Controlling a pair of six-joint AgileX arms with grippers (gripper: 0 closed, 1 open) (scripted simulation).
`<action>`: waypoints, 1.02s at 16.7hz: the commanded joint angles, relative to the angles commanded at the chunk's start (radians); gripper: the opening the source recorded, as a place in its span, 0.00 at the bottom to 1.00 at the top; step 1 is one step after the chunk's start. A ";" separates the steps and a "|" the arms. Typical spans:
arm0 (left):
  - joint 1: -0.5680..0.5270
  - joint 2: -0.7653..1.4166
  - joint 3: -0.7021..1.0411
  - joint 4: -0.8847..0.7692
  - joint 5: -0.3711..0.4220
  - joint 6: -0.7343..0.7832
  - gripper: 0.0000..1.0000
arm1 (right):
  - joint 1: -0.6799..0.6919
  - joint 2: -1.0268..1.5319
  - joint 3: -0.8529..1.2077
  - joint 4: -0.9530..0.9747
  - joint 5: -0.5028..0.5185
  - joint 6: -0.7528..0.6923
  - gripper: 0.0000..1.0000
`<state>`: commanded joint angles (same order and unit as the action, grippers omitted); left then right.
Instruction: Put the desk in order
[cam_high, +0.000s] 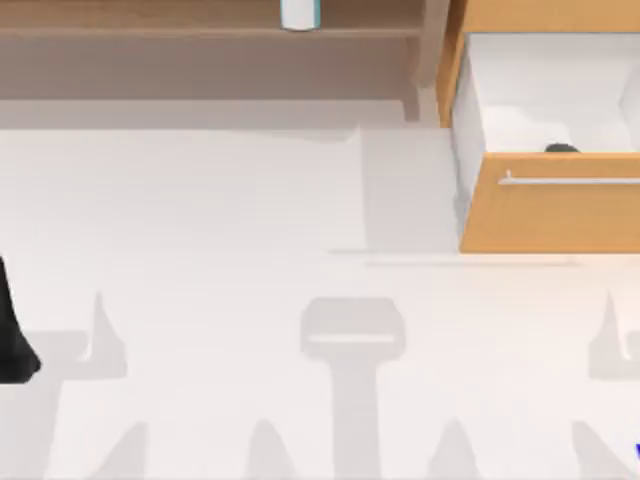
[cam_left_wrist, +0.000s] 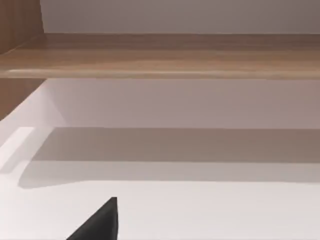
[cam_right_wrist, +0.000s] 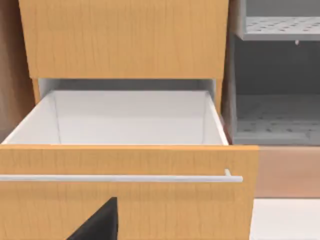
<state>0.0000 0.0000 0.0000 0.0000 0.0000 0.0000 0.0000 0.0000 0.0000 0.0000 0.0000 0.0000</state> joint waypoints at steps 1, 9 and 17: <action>0.000 0.000 0.000 0.000 0.000 0.000 1.00 | 0.000 0.000 0.000 0.000 0.000 0.000 1.00; 0.000 0.000 0.000 0.000 0.000 0.000 1.00 | 0.057 0.272 0.261 -0.192 -0.029 0.130 1.00; 0.000 0.000 0.000 0.000 0.000 0.000 1.00 | 0.133 1.034 0.962 -0.613 -0.026 0.346 1.00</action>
<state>0.0000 0.0000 0.0000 0.0000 0.0000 0.0000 0.1328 1.0337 0.9622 -0.6127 -0.0257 0.3461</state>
